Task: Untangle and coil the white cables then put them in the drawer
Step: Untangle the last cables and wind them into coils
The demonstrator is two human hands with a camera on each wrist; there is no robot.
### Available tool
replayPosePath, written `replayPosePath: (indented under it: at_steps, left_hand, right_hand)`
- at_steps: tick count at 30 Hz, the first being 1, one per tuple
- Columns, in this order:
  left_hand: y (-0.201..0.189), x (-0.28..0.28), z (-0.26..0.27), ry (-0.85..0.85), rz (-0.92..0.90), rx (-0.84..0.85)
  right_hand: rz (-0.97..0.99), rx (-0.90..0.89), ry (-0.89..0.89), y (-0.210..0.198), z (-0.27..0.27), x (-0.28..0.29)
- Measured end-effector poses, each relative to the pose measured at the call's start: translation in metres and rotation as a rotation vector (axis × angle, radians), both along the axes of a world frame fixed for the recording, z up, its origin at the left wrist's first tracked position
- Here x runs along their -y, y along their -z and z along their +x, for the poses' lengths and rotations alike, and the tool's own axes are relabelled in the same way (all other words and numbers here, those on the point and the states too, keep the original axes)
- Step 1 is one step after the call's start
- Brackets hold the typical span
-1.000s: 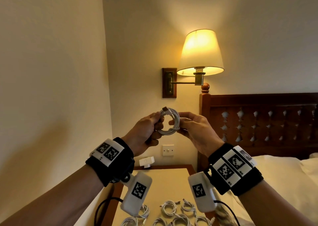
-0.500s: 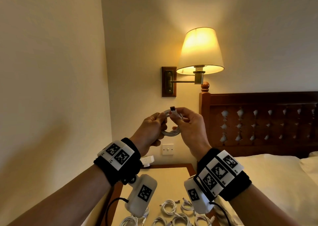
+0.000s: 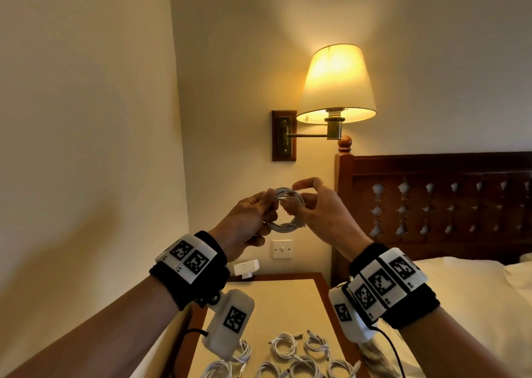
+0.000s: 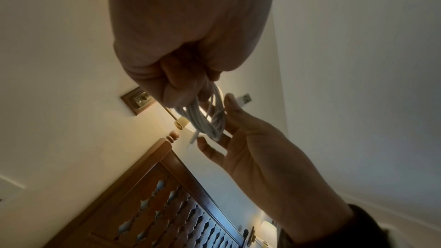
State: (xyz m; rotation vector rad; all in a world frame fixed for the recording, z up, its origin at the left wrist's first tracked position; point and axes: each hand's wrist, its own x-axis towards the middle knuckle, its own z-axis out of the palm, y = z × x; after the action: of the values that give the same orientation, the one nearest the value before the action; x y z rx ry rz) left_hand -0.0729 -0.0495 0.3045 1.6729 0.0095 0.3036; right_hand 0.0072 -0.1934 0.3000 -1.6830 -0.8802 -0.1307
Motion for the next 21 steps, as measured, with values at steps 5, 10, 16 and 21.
replayPosePath:
  at_steps: [5,10,16,21]
  left_hand:
    - [-0.004,-0.004,0.000,-0.028,0.043,0.006]
    - [-0.008,-0.008,-0.001,-0.008,0.016,0.007]
    - [-0.009,-0.012,-0.004,0.008,0.062,-0.029]
    - [-0.017,-0.018,-0.007,-0.054,0.275,-0.054]
  right_hand:
    - [-0.027,0.015,-0.036,0.000,-0.003,0.006]
    - [0.156,-0.360,-0.291,-0.005,-0.004,0.022]
    - [0.100,-0.294,-0.226,0.003,0.004,0.031]
    - [0.095,-0.216,-0.110,0.003,0.008,0.035]
